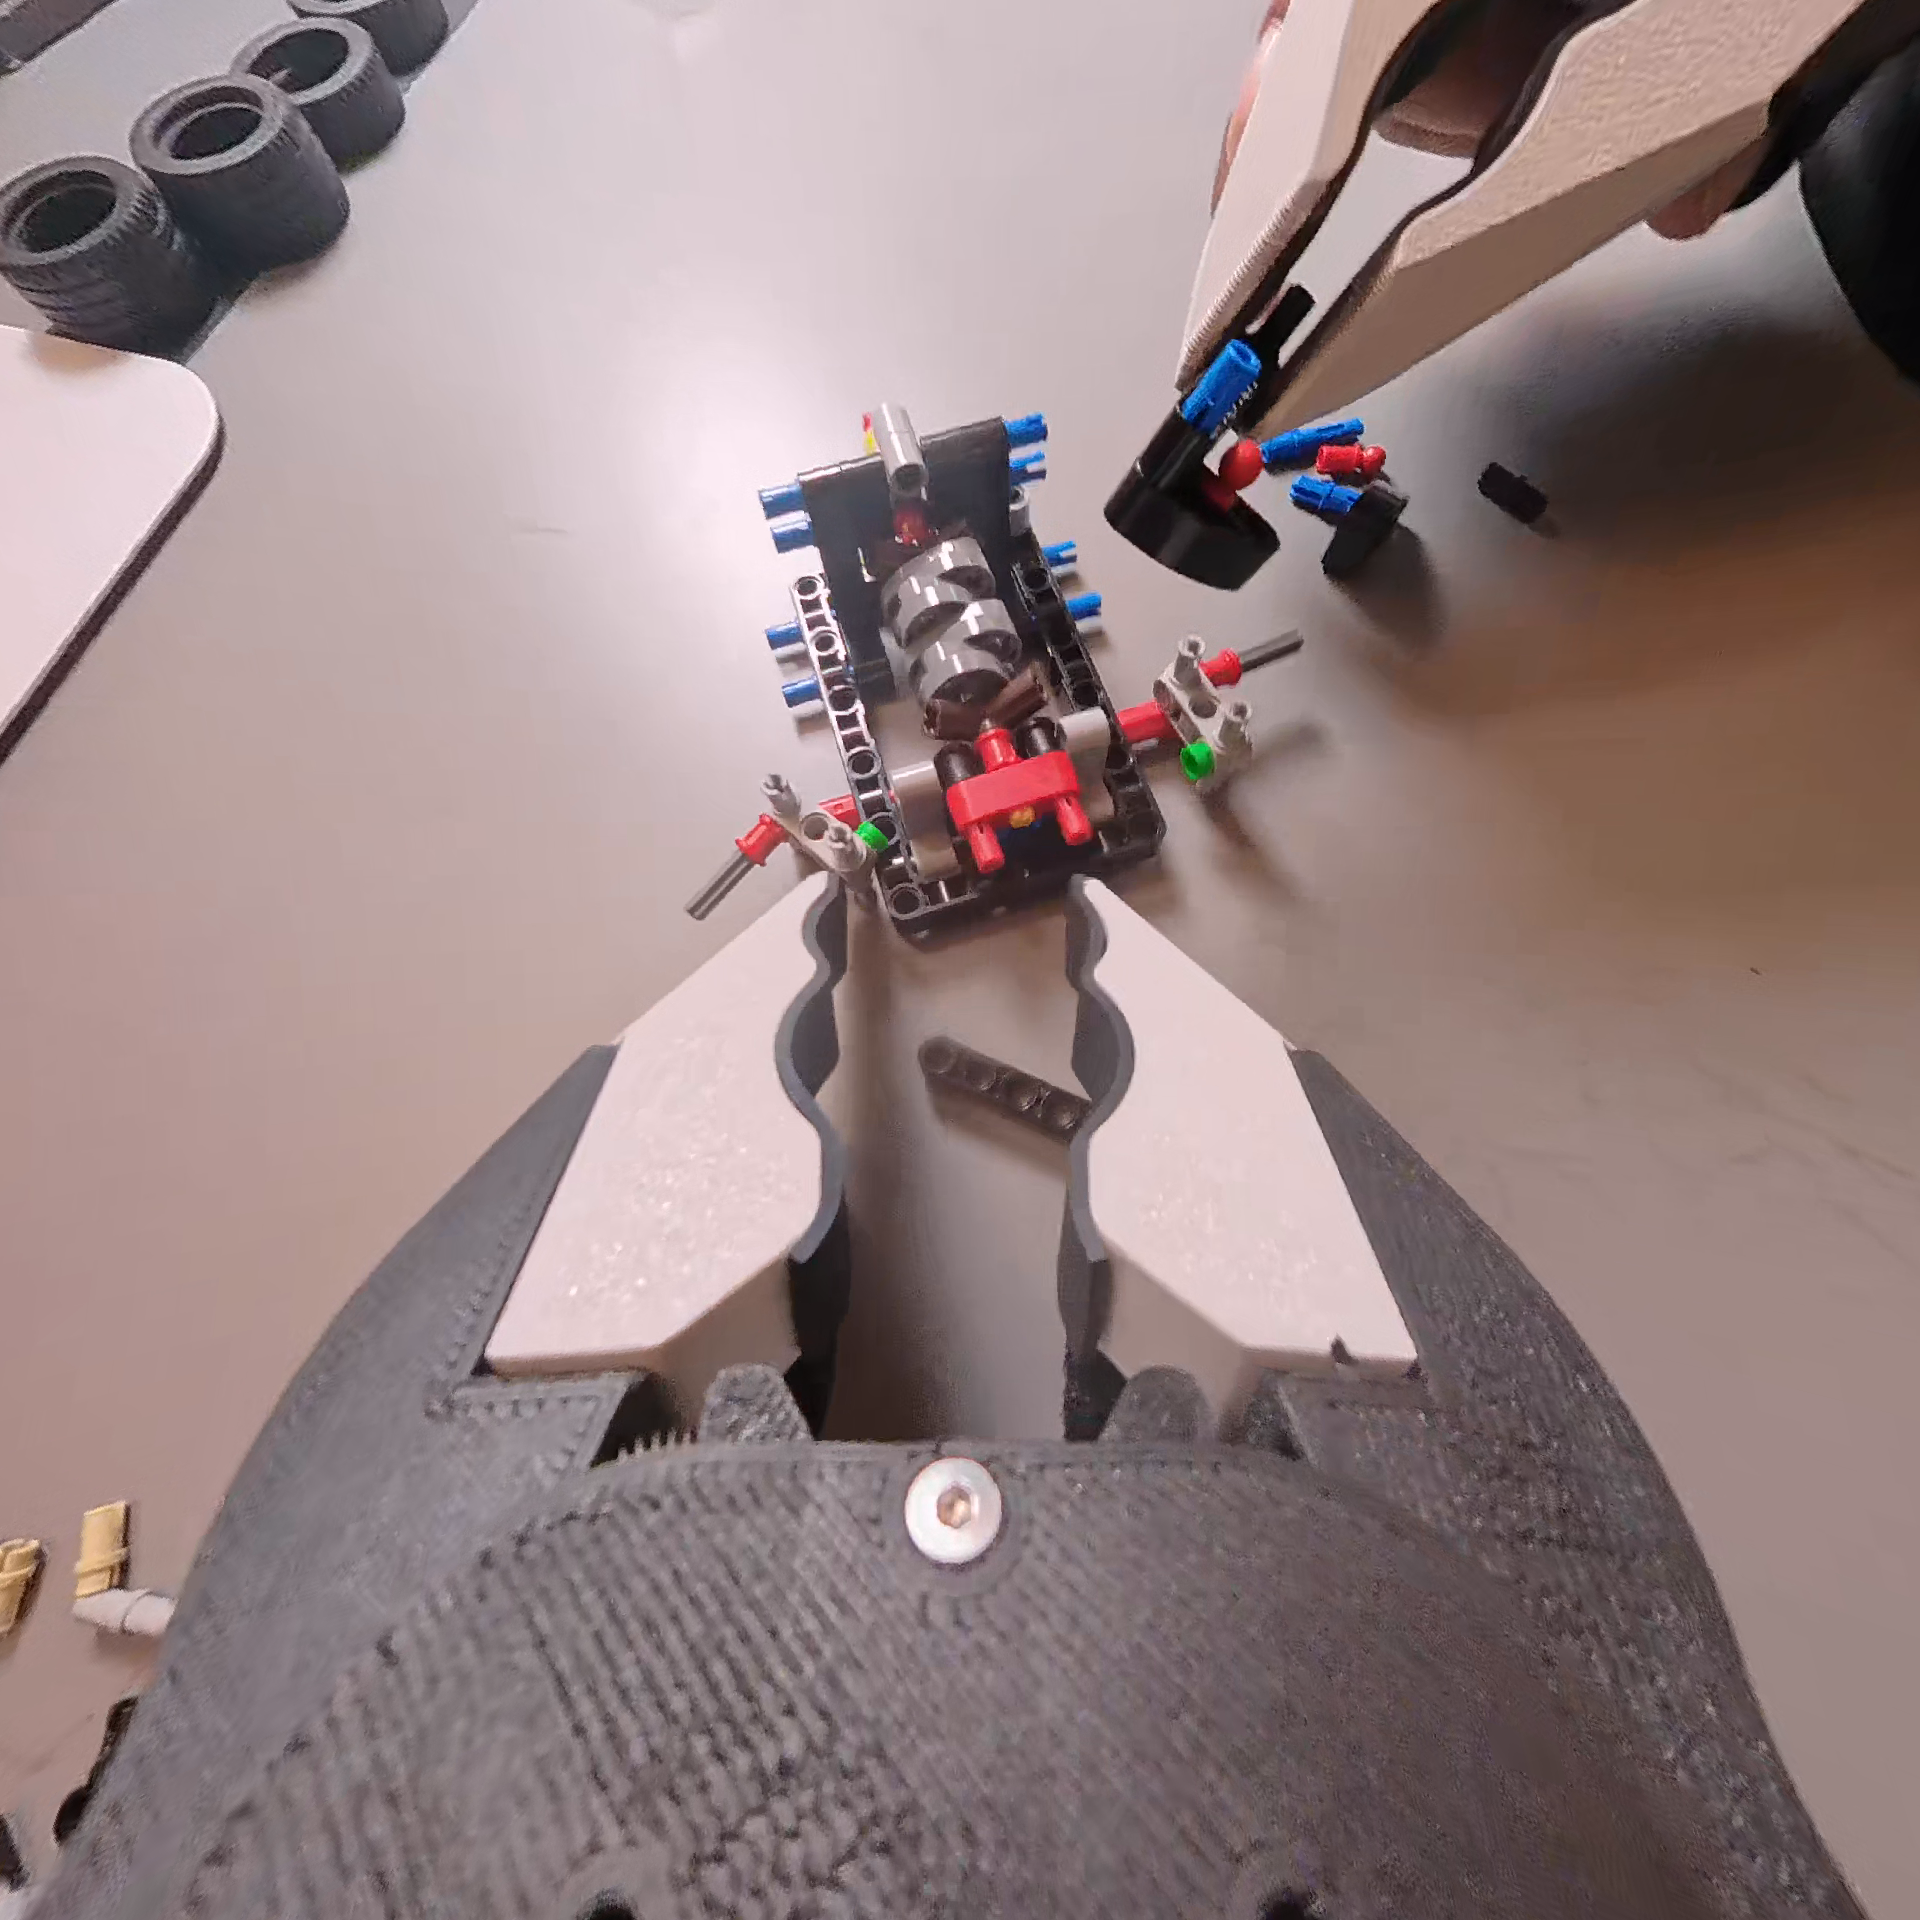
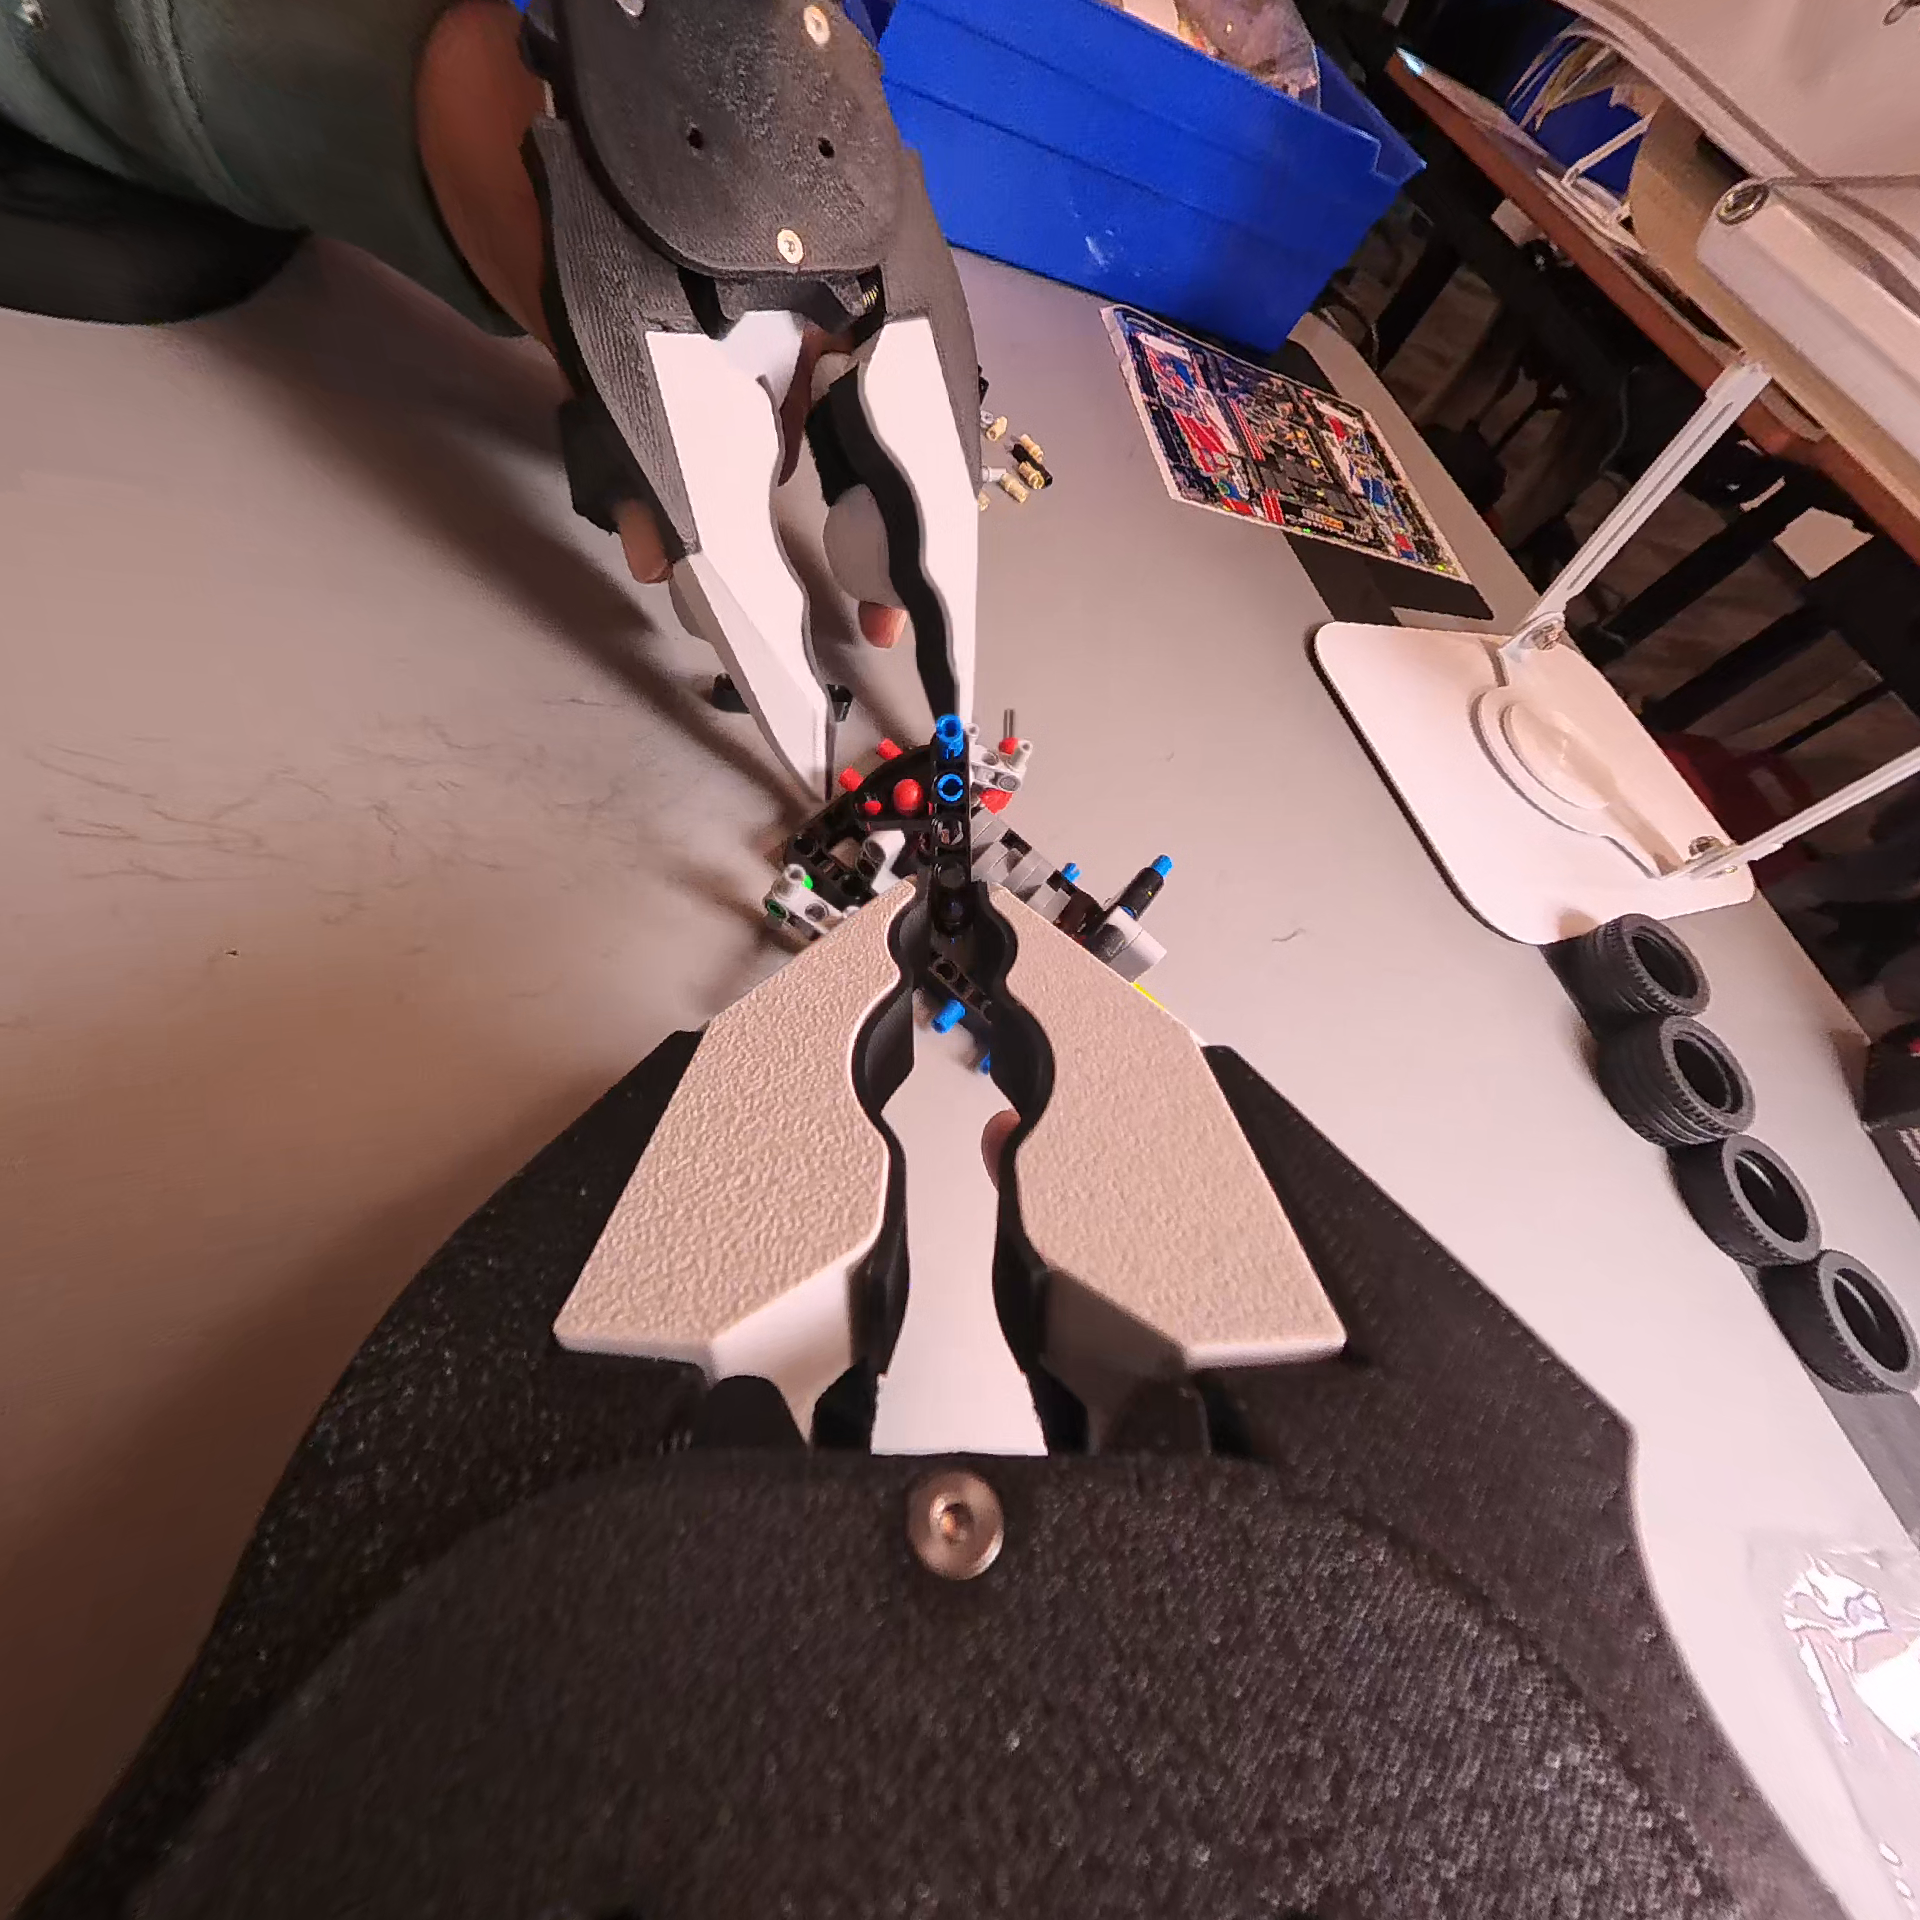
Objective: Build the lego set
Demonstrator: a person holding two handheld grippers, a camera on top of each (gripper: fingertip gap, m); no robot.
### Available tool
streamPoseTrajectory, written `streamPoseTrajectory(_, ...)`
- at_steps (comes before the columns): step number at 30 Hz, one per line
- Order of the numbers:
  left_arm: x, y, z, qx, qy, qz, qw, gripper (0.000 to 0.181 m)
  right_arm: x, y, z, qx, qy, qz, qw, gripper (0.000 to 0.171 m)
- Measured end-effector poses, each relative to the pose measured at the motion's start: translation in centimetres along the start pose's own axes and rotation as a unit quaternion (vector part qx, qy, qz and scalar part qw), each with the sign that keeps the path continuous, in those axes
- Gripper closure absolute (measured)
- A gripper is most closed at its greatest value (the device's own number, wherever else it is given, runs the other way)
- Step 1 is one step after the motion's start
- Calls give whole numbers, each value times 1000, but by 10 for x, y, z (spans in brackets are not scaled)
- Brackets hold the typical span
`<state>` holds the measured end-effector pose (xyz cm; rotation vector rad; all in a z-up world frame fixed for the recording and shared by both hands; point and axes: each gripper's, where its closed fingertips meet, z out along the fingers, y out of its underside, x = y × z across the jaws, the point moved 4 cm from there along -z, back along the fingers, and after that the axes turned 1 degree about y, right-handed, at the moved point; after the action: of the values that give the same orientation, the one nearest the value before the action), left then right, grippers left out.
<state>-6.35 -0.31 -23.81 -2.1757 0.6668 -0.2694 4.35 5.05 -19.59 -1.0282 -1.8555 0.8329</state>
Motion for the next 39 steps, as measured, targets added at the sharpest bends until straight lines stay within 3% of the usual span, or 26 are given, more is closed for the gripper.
streamPoseTrajectory(5, -5, 7, 1, -15, 26, 7, 1000, 150, 2, 2, 1, -1, -2, 9, 1000, 167)
streamPoseTrajectory(10, -7, 0, -7, 3, 21, -5, 1000, 141, 8, 8, 0, -11, 10, 21, 1000, 167)
streamPoseTrajectory(15, 2, -28, -23, 85, 25, -37, 995, 144, 14, -1, -3, 17, 45, 0, 999, 167)
streamPoseTrajectory(18, 14, -48, -30, 158, 95, -130, 974, 144, 11, -8, -4, 39, 74, -67, 994, 167)
streamPoseTrajectory(21, 18, -54, -29, 185, 145, -195, 952, 145, 6, -18, -6, 59, 104, -135, 983, 167)
streamPoseTrajectory(25, 24, -60, -31, 220, 198, -239, 925, 160, 0, -26, -7, 67, 142, -216, 964, 167)
streamPoseTrajectory(30, 25, -64, -36, 236, 163, -189, 939, 176, -4, -35, -7, 74, 171, -267, 945, 167)
streamPoseTrajectory(33, 26, -66, -41, 248, 146, -157, 945, 176, -6, -39, -8, 80, 181, -271, 942, 167)
streamPoseTrajectory(36, 27, -65, -45, 252, 96, -80, 960, 176, -8, -38, -5, 79, 152, -225, 959, 163)
streamPoseTrajectory(39, 31, -60, -46, 239, 30, 39, 970, 177, -17, -31, 2, 73, 38, -84, 993, 129)
